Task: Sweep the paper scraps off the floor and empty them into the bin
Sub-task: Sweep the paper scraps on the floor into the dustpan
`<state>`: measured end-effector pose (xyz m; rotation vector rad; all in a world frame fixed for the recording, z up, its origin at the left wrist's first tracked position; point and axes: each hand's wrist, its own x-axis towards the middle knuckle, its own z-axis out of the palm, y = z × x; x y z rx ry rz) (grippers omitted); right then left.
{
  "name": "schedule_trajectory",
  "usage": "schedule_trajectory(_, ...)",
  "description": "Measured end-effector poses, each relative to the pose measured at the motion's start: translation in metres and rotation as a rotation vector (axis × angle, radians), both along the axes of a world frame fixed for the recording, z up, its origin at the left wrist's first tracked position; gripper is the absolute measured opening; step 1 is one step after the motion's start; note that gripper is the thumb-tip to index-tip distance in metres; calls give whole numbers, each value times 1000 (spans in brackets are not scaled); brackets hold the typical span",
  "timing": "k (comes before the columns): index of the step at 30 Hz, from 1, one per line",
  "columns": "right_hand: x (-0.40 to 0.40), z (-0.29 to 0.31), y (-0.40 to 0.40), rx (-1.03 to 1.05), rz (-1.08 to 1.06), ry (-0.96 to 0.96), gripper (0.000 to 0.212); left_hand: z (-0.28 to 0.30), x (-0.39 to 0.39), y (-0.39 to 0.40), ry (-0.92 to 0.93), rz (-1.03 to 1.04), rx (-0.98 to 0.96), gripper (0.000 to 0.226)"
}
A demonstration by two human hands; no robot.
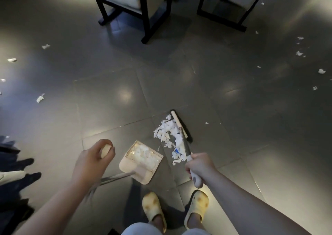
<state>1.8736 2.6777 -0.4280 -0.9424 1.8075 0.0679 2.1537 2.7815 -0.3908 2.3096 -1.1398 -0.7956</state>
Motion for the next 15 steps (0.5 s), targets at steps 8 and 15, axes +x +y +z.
schedule_trajectory(8, 5, 4, -6, 29, 476, 140, 30, -7, 7, -40, -61, -64, -2, 6)
schedule_trajectory(15, -14, 37, 18, 95, 682, 132, 56, -12, 24, -55, -91, -54, -9, 6)
